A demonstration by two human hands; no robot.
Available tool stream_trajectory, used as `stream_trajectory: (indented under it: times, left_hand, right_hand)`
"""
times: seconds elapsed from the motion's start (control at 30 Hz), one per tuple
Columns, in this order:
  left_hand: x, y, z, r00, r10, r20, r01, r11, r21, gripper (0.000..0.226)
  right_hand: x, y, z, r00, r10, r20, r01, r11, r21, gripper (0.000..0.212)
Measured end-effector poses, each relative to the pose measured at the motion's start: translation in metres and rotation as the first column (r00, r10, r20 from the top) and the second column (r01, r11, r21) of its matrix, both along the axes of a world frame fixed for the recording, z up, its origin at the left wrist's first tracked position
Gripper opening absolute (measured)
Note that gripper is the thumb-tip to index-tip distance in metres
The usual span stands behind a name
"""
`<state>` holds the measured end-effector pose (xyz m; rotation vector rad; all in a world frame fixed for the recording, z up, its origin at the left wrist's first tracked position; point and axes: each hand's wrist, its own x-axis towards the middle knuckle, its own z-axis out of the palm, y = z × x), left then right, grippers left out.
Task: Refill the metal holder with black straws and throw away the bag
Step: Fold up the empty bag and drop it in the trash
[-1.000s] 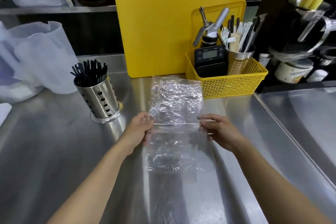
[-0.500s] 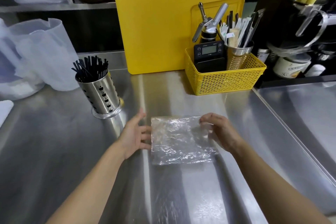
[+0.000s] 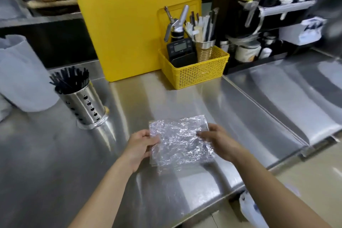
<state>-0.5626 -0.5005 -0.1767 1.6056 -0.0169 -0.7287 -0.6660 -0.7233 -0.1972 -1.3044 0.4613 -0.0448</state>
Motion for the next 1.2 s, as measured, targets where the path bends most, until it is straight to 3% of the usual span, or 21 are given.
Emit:
stream_trajectory:
  times: [0.23,0.4,0.57,0.67,0.83,1.07,1.13,1.2]
  left_hand:
    - [-0.042,-0.057,0.005,0.986,-0.146,0.084,0.148,0.989,-0.015,0.014]
    - [-0.085,-0.12,-0.001,0.943,-0.254,0.216,0.262,0.965,-0.012,0.021]
    - [-0.144,-0.197,-0.016,0.889,-0.287,0.358,0.31,0.951,-0.008,0.029]
    - [-0.181,-0.244,-0.029,0.83,-0.337,0.445,0.349,0.935,0.058,0.032]
    - [-0.248,-0.298,-0.057,0.66,-0.405,0.633,0.307,0.914,0.265,0.012]
    - [-0.28,-0.313,-0.128,0.623,-0.624,0.472,0.447,0.779,0.44,0.034]
    - [-0.287,-0.327,-0.167,0.535,-0.689,0.489,0.467,0.723,0.509,0.047]
    - [-0.29,-0.344,-0.213,0.436,-0.765,0.473,0.463,0.642,0.611,0.044]
  right_hand:
    - [-0.082,-0.017,0.011,0.937,-0.349,0.0,0.345,0.927,-0.147,0.041]
    - [-0.147,-0.055,0.015,0.863,-0.505,0.029,0.5,0.842,-0.204,0.013]
    - [-0.209,-0.111,-0.001,0.773,-0.632,0.063,0.631,0.752,-0.191,0.013]
    - [-0.249,-0.156,-0.014,0.757,-0.651,0.048,0.646,0.737,-0.2,0.017]
    - [-0.309,-0.224,-0.049,0.726,-0.686,-0.054,0.626,0.691,-0.361,0.01]
    - [-0.327,-0.257,-0.14,0.647,-0.724,-0.238,0.556,0.662,-0.503,0.014]
    - [-0.325,-0.263,-0.181,0.605,-0.751,-0.265,0.604,0.65,-0.461,0.017]
    - [-0.322,-0.27,-0.229,0.579,-0.769,-0.272,0.671,0.638,-0.377,0.011]
